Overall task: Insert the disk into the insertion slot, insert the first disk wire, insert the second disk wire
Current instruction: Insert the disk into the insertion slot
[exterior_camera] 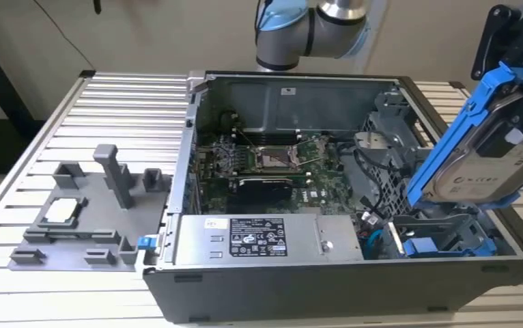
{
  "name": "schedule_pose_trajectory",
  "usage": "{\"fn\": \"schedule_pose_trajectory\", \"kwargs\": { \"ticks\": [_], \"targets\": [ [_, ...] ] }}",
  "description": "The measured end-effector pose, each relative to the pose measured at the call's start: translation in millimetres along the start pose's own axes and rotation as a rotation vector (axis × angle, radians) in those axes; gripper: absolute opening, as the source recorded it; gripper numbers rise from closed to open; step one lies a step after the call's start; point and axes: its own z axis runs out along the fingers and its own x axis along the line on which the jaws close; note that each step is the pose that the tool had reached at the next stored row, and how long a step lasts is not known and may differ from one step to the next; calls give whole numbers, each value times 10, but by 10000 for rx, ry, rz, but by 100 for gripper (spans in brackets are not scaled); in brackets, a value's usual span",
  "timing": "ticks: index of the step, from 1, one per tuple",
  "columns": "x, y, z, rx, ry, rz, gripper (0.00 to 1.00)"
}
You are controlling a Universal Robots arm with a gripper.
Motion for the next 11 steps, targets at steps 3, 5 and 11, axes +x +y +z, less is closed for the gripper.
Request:
{"fn": "schedule_pose_trajectory", "kwargs": {
  "ticks": [3, 5, 11],
  "targets": [
    [0, -18, 44, 0, -2, -1, 33],
    [-1, -35, 68, 0, -2, -2, 33],
    [-2, -89, 142, 0, -1, -3, 33]
  ]
}}
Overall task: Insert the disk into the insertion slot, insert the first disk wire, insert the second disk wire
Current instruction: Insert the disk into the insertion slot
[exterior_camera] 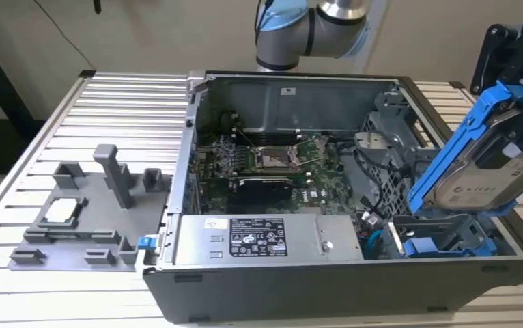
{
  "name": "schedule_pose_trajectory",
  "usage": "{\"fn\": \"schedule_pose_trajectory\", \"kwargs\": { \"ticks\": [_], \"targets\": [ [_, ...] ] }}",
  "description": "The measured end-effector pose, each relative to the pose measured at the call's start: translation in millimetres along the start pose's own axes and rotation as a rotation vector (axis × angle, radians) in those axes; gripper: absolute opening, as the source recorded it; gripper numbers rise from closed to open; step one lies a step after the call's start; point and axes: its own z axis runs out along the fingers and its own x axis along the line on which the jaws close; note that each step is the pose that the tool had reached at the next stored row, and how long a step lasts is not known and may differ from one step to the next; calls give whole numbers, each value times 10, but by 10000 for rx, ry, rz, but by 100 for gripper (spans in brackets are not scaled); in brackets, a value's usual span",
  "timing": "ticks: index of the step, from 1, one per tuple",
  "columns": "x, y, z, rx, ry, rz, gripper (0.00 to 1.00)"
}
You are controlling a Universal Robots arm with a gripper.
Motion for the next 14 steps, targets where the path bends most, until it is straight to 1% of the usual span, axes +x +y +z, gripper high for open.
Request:
{"fn": "schedule_pose_trajectory", "kwargs": {
  "ticks": [3, 10, 14],
  "targets": [
    [-1, -20, 43, 0, 0, 0, 33],
    [-1, -37, 169, 0, 0, -5, 33],
    [-2, -70, 240, -12, 0, -9, 33]
  ]
}}
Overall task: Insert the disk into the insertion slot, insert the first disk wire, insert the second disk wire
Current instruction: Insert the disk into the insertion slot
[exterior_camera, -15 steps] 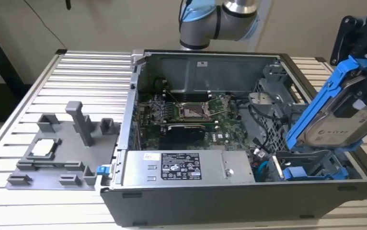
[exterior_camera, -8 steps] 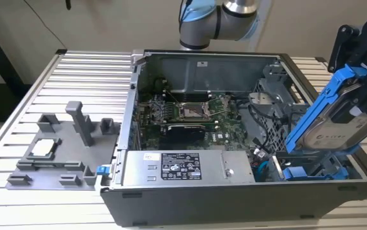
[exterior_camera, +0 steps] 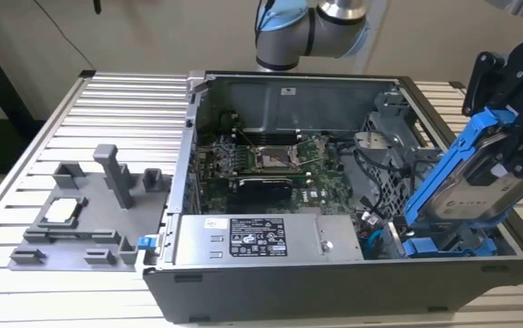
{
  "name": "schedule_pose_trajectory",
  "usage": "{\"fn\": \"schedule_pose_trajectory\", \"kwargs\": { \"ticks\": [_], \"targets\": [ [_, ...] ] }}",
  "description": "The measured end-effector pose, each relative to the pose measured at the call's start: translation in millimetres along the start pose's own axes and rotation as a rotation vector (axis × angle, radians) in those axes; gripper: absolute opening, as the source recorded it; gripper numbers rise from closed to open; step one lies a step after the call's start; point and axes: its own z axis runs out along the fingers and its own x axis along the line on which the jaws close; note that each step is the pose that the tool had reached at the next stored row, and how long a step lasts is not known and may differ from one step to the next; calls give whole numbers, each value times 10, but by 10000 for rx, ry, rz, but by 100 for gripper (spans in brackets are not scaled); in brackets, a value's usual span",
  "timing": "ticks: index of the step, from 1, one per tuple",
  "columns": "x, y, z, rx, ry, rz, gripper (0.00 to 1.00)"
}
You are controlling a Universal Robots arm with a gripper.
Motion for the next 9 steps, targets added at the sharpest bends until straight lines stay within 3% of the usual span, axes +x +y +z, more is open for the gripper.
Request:
{"fn": "schedule_pose_trajectory", "kwargs": {
  "ticks": [4, 9],
  "targets": [
    [0, -13, 59, -68, 2, -20, 33],
    [-1, -18, 138, -75, 5, -88, 33]
  ]
}}
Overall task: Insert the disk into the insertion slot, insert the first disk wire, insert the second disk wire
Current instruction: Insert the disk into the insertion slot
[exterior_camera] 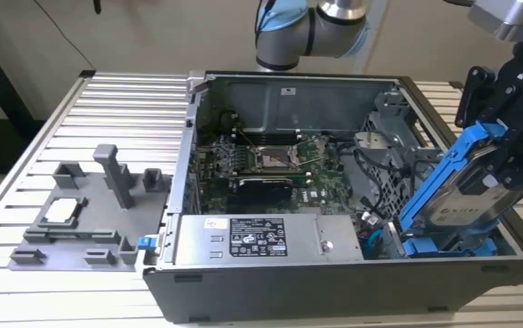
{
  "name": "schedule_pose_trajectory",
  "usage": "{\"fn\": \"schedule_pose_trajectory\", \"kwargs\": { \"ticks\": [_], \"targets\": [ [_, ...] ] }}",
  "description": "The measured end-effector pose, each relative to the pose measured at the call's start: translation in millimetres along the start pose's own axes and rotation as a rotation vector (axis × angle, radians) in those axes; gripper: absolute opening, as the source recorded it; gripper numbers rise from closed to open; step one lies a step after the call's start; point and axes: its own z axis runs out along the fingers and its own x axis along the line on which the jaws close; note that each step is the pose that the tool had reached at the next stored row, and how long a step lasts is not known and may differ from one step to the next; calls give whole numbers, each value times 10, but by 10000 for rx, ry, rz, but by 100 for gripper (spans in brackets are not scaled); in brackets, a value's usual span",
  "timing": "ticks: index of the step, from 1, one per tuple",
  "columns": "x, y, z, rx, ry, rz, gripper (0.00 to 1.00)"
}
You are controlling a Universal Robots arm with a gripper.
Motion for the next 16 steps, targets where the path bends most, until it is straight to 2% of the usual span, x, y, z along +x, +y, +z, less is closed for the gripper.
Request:
{"fn": "schedule_pose_trajectory", "kwargs": {
  "ticks": [6, 16],
  "targets": [
    [0, -4, 73, 2, 8, -151, 33],
    [-7, -42, 132, 2, 9, -153, 33]
  ]
}}
